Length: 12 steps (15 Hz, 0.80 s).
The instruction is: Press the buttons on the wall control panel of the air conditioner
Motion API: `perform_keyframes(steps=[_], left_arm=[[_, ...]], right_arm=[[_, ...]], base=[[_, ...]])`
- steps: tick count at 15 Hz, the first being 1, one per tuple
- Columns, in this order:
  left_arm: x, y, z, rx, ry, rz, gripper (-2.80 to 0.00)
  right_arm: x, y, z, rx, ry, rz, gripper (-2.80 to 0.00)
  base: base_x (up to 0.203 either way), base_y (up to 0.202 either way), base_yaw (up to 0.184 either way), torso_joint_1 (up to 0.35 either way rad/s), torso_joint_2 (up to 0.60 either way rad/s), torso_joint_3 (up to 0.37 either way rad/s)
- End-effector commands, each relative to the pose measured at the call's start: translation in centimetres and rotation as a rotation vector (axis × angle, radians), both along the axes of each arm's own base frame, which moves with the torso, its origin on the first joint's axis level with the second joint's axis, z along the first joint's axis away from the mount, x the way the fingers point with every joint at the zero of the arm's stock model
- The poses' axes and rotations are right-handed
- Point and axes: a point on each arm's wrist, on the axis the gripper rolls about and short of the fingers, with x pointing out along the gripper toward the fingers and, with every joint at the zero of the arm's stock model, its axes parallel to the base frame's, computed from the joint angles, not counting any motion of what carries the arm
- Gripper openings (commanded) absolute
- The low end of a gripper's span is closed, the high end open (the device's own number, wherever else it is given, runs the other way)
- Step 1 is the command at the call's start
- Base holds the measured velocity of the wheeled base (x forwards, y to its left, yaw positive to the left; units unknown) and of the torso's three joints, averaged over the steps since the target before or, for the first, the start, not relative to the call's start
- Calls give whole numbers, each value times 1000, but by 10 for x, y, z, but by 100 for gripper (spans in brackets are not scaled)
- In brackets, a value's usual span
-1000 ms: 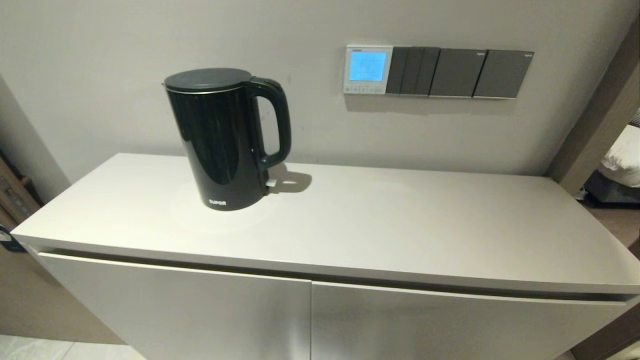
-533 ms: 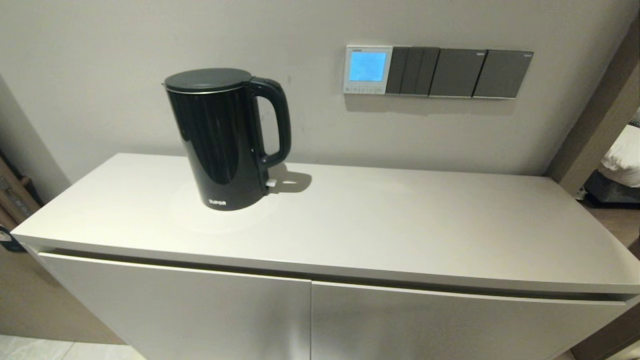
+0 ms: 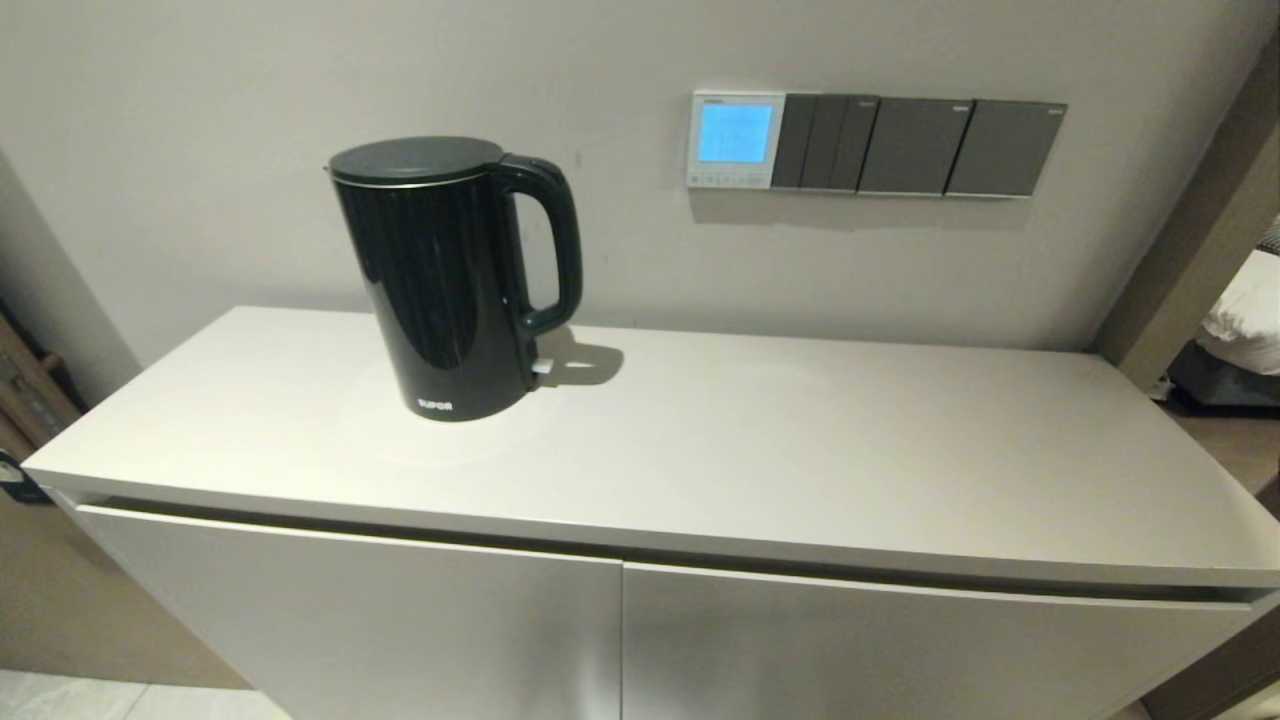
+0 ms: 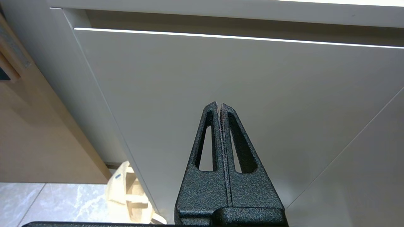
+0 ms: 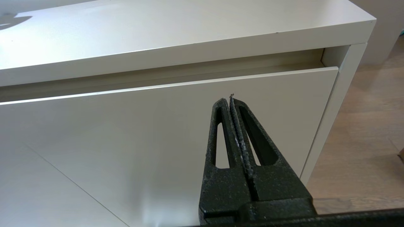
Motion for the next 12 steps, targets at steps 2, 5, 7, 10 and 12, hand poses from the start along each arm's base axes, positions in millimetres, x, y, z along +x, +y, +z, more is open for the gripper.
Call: perform_keyframes(steps=[2,5,7,10,12], left_arm=[[0,0,0,0,0,0,-280],[0,0,0,0,0,0,-280],[0,0,0,0,0,0,-280],[0,0,0,0,0,0,-280],[0,0,0,0,0,0,-280]], right_arm=[[0,0,-1,-8,3,-5,-280],[0,0,-2,-28,14,-10,-280],[0,0,-2,-36,17,-10,-280],[0,0,-3,-53,29,-7,-280],[0,0,-4,-66,32,-4,-280]], base=[[0,0,0,0,0,0],[0,0,0,0,0,0],[0,0,0,0,0,0],[0,0,0,0,0,0],[0,0,0,0,0,0]])
